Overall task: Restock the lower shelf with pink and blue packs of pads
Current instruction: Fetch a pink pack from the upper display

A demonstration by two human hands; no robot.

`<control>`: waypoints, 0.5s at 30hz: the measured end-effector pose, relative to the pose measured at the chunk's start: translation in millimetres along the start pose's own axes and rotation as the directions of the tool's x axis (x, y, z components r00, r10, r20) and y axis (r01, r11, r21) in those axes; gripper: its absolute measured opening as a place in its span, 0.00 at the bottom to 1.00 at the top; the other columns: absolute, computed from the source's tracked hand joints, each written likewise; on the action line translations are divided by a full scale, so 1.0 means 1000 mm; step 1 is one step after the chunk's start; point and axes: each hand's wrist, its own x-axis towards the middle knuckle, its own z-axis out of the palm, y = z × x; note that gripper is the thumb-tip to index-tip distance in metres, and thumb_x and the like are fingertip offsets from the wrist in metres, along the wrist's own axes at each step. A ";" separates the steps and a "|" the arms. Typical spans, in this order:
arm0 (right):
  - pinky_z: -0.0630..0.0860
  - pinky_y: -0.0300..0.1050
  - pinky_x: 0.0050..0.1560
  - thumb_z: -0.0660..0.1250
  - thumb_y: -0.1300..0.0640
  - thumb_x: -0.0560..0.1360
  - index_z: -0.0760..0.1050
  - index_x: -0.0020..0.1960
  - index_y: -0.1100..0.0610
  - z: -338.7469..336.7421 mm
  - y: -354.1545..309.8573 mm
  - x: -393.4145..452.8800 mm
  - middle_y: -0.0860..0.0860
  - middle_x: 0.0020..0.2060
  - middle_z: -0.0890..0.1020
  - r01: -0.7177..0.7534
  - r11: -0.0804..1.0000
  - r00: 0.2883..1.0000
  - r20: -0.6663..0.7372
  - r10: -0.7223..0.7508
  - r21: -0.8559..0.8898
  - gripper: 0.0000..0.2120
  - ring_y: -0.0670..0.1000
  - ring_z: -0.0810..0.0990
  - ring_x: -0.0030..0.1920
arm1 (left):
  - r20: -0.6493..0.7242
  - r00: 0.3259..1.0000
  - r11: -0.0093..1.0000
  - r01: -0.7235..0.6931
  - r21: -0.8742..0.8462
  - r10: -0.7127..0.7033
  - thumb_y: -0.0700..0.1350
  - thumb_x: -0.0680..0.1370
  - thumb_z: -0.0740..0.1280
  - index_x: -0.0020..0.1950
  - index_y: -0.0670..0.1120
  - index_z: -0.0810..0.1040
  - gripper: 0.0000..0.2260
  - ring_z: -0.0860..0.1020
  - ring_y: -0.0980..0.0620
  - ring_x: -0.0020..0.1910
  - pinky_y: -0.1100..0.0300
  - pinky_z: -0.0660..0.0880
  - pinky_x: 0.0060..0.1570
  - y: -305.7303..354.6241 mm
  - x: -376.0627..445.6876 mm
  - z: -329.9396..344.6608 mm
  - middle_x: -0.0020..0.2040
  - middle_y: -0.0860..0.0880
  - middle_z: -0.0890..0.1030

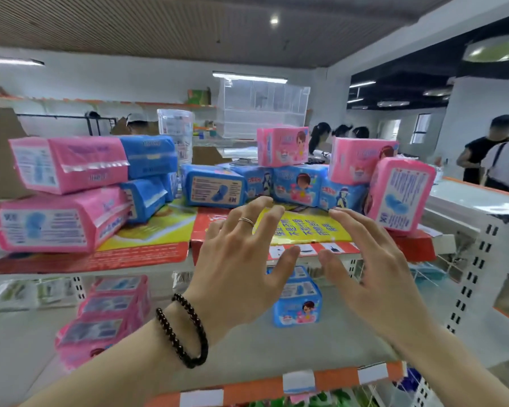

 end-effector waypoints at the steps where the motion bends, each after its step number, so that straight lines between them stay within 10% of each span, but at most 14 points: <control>1: 0.69 0.50 0.68 0.60 0.38 0.76 0.70 0.73 0.52 0.002 -0.002 0.003 0.45 0.69 0.73 -0.003 1.000 1.000 0.001 0.003 -0.013 0.29 0.48 0.71 0.69 | 0.009 1.000 1.000 -0.005 -0.008 0.005 0.63 0.79 0.54 0.72 0.50 0.70 0.27 0.71 0.46 0.71 0.46 0.70 0.64 -0.004 0.003 -0.002 0.74 0.50 0.71; 11: 0.72 0.56 0.66 0.59 0.37 0.74 0.68 0.73 0.50 0.006 0.008 0.037 0.47 0.70 0.73 -0.139 0.975 0.990 -0.050 0.133 -0.174 0.31 0.52 0.71 0.67 | 0.085 0.994 0.997 -0.073 -0.015 0.074 0.65 0.78 0.50 0.74 0.51 0.68 0.30 0.71 0.47 0.70 0.46 0.69 0.64 -0.028 0.039 -0.003 0.74 0.52 0.70; 15: 0.56 0.70 0.72 0.67 0.38 0.72 0.66 0.71 0.49 -0.005 0.035 0.050 0.53 0.77 0.58 -0.288 0.867 0.954 -0.196 0.225 -0.405 0.31 0.59 0.53 0.77 | 0.110 0.990 0.996 -0.092 -0.008 0.093 0.66 0.78 0.49 0.74 0.51 0.67 0.30 0.71 0.48 0.71 0.46 0.69 0.64 -0.021 0.053 0.012 0.75 0.52 0.69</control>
